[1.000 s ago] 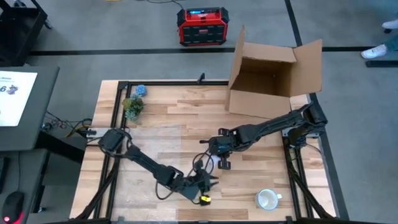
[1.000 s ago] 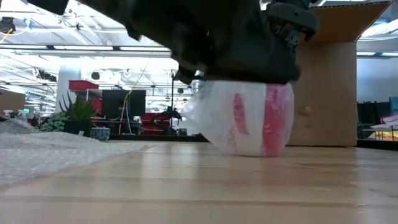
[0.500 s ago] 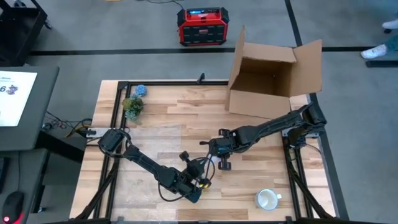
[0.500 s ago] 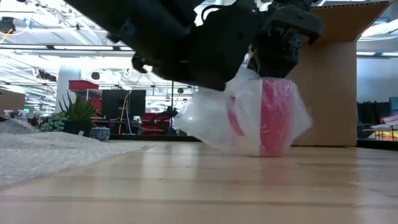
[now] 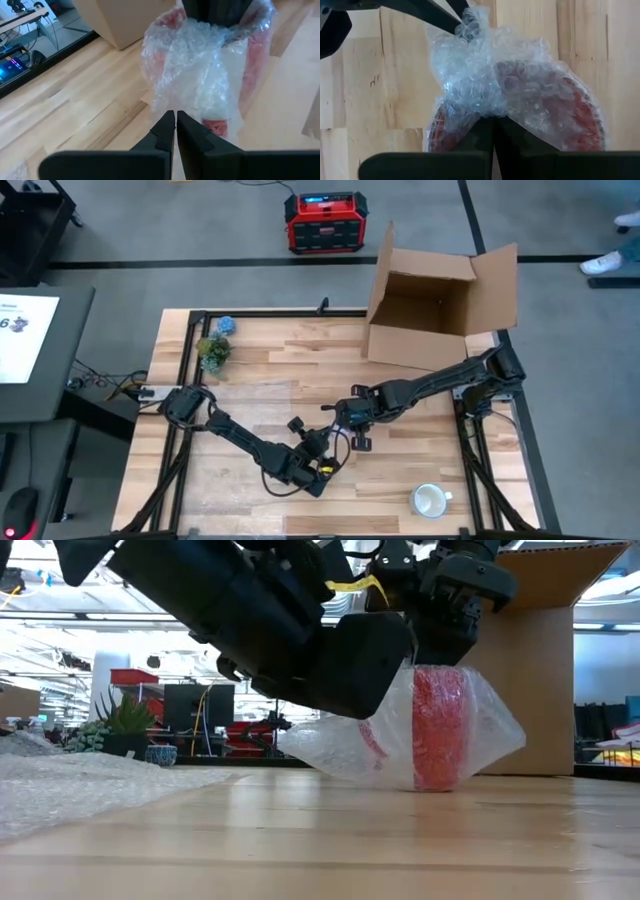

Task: Wrap mug
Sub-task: Wrap the red mug in the right bubble wrap

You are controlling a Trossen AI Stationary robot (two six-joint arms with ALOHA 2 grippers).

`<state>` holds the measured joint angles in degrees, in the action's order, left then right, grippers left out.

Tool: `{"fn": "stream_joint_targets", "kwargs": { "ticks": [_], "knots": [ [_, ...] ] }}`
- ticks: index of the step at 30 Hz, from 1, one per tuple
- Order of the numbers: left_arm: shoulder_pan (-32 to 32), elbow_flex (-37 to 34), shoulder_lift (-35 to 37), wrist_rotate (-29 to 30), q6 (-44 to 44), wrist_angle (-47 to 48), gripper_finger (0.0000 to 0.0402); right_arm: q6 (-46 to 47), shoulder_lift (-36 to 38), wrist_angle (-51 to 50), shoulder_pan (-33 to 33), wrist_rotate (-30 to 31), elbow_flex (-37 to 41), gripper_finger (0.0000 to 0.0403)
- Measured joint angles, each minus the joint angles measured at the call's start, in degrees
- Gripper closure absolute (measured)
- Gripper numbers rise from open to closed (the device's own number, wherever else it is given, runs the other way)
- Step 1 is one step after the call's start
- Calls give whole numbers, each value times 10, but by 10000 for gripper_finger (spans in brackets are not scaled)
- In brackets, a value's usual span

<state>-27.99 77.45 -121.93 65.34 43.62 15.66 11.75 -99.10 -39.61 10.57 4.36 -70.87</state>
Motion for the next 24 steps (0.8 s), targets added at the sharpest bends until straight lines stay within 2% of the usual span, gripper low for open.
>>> {"fn": "stream_joint_targets", "kwargs": {
  "ticks": [6,16,20,24],
  "knots": [
    [1,0,0,-3,1,-1,401,-2,6,-47,0,0,-19,403],
    [2,12,1,-5,-24,-6,401,-17,6,-147,13,1,-123,403],
    [2,18,1,-3,-35,-6,401,-46,7,-114,23,-1,-141,403],
    [2,18,1,-3,-35,-6,402,-59,5,-84,12,-19,-121,403]
  ]
}}
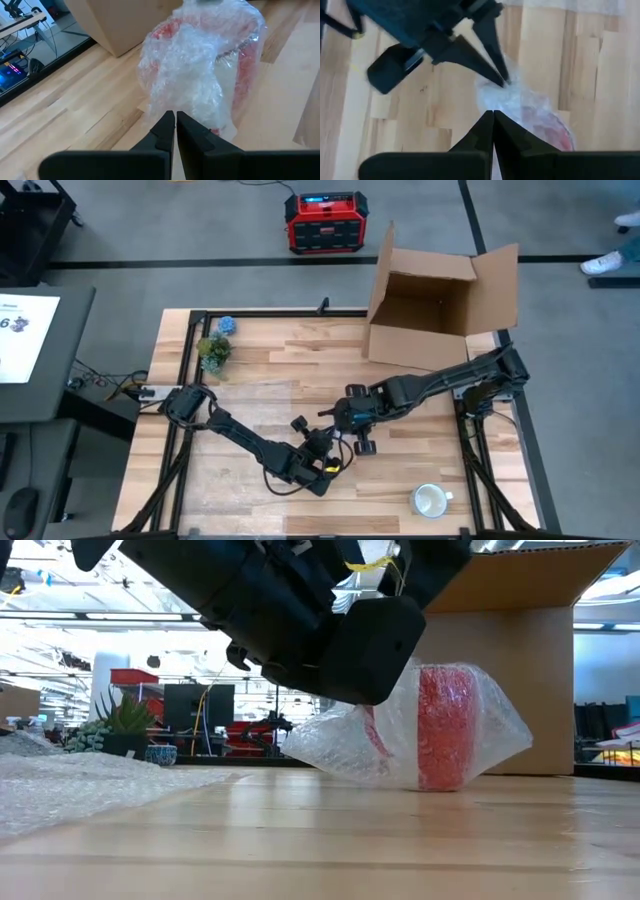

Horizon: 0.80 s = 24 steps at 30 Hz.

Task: Wrap mug
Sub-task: Wrap the red mug in the right bubble wrap

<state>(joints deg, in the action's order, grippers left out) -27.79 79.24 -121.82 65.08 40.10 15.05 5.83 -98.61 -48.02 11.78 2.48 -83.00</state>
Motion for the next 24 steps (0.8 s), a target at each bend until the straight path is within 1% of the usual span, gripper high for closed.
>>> {"fn": "stream_joint_targets", "kwargs": {
  "ticks": [6,14,19,22,24],
  "knots": [
    [1,0,0,0,0,2,402,9,0,67,-38,1,79,403],
    [1,0,0,1,-2,2,402,13,3,204,-64,-5,177,403],
    [1,0,0,10,-3,0,402,19,4,227,-70,-16,205,403],
    [0,1,4,13,-6,3,402,23,9,217,-70,-17,206,403],
    [-1,7,13,16,-24,3,402,26,14,200,-70,-22,205,403]
  ]
}}
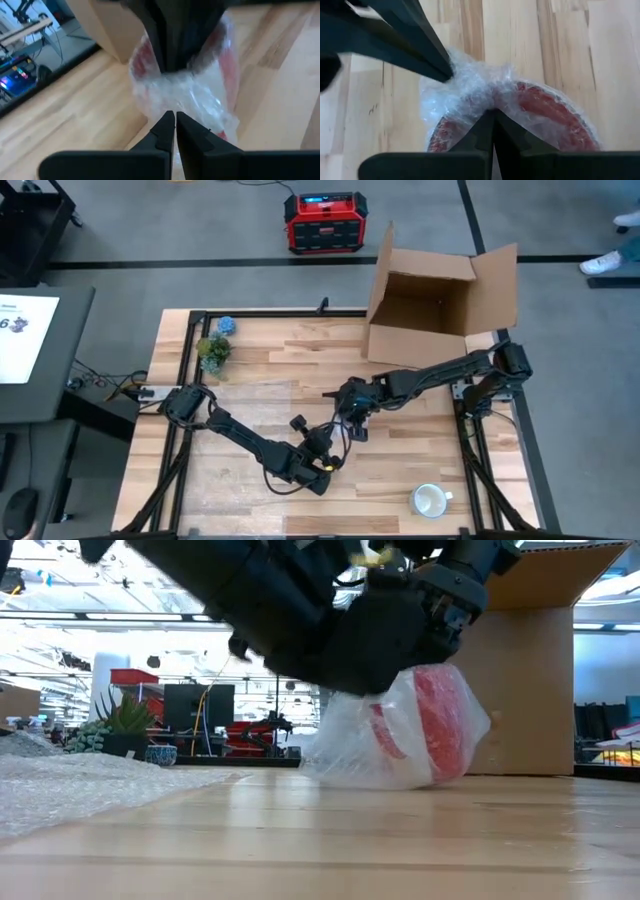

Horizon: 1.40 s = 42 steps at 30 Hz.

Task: Wrap mug
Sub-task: Wrap the red mug in the right bubble wrap

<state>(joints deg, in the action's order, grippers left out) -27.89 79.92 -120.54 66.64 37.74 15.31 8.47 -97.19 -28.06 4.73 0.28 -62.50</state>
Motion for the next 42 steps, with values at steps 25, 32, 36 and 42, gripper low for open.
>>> {"fn": "stream_joint_targets", "kwargs": {
  "ticks": [25,32,36,42],
  "knots": [
    [14,2,43,-161,-26,48,402,17,-11,-85,-9,-1,-21,403],
    [-5,2,52,-161,0,47,402,23,50,-125,-9,-2,-16,403],
    [-22,2,62,-154,23,51,402,36,94,-149,-9,-1,-15,403],
    [-34,2,69,-146,42,61,402,41,112,-137,-12,-2,-17,403]
  ]
}}
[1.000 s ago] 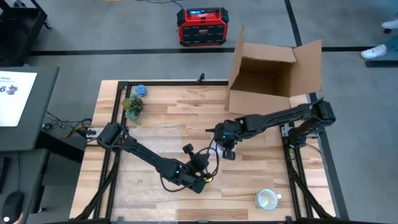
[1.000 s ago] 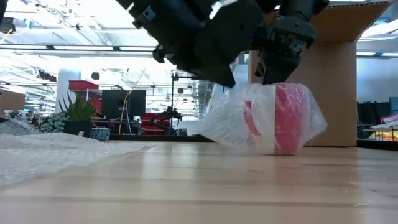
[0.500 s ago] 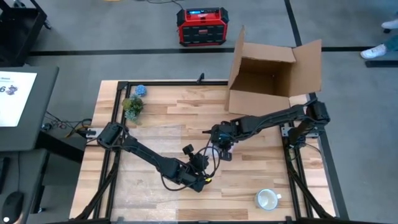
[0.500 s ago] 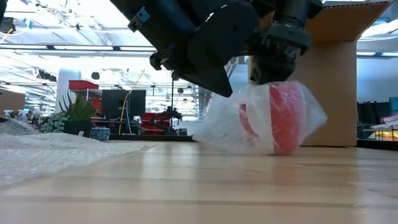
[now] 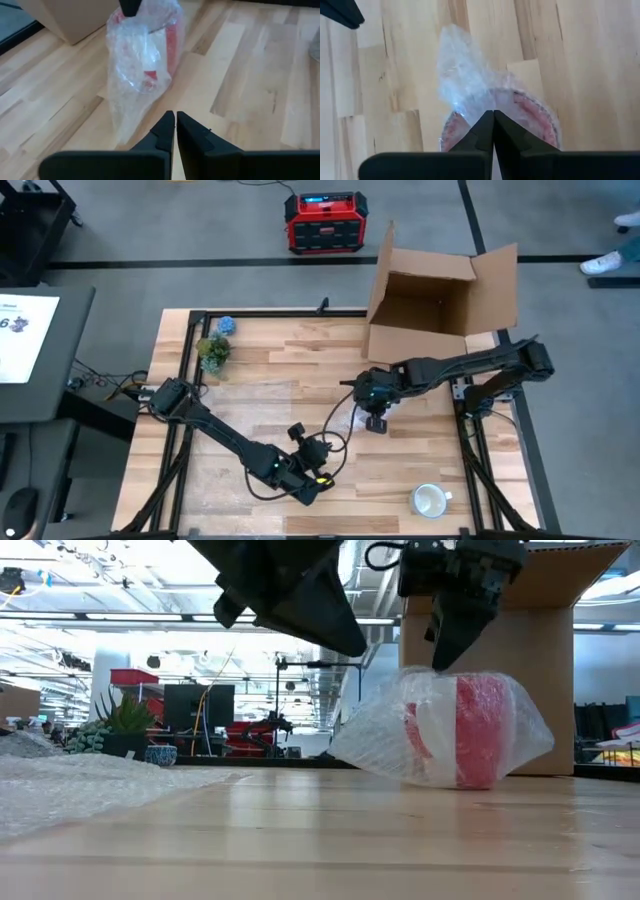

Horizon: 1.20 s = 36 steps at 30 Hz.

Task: Wrap mug
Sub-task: Wrap the red mug in the right bubble wrap

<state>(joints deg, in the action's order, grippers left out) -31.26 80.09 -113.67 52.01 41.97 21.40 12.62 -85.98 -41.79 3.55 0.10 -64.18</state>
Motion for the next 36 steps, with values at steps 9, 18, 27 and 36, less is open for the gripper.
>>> {"fn": "stream_joint_targets", "kwargs": {
  "ticks": [9,18,27,36],
  "knots": [
    [-2,0,0,-4,25,23,402,-20,-111,8,-8,-2,-5,403],
    [-9,0,0,-5,25,22,402,-29,-113,5,-6,-2,-3,403],
    [-10,0,0,-4,25,20,402,-4,10,-49,-5,-3,0,403],
    [-9,0,-1,-4,28,20,402,-13,-72,-36,1,-4,-1,403]
  ]
}}
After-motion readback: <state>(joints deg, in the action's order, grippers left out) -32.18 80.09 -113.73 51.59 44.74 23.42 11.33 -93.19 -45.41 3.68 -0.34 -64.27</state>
